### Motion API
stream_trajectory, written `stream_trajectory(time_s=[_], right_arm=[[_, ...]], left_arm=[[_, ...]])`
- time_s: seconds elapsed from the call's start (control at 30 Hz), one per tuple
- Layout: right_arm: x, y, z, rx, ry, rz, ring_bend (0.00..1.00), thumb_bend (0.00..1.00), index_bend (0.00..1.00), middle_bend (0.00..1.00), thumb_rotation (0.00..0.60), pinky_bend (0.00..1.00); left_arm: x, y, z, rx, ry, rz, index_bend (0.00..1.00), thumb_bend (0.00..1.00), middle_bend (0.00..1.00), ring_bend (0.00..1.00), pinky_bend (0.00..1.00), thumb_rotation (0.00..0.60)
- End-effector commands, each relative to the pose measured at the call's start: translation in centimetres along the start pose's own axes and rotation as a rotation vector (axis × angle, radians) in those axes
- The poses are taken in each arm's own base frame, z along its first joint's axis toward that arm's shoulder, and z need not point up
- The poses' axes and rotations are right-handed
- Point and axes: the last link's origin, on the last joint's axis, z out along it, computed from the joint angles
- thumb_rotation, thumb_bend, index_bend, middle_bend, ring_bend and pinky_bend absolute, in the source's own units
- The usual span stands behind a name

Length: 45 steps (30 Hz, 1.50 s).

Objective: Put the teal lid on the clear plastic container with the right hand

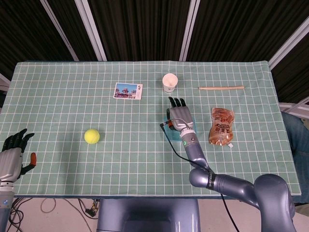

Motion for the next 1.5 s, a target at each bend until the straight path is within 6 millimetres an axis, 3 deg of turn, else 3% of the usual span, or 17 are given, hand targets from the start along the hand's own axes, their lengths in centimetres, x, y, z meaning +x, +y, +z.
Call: stream_trajectory(time_s=[0.03,1.5], right_arm=[[-0.2,-0.2,0.1,0.002,-0.005,0.002,0.00,0.41,0.60,0.05,0.600,0.00],[-1.4,0.7,1.4,-0.013,-0.047,-0.011,0.00,0.41,0.60,0.05,0.600,0.00]], left_arm=[[0.0,0.0,0.0,0.001,0.000,0.000,0.15,0.56,0.00,0.00,0.00,0.600],[0.0,-0.2,0.1,0.014,-0.006,0.002,0.15,0.56,0.00,0.00,0.00,0.600]])
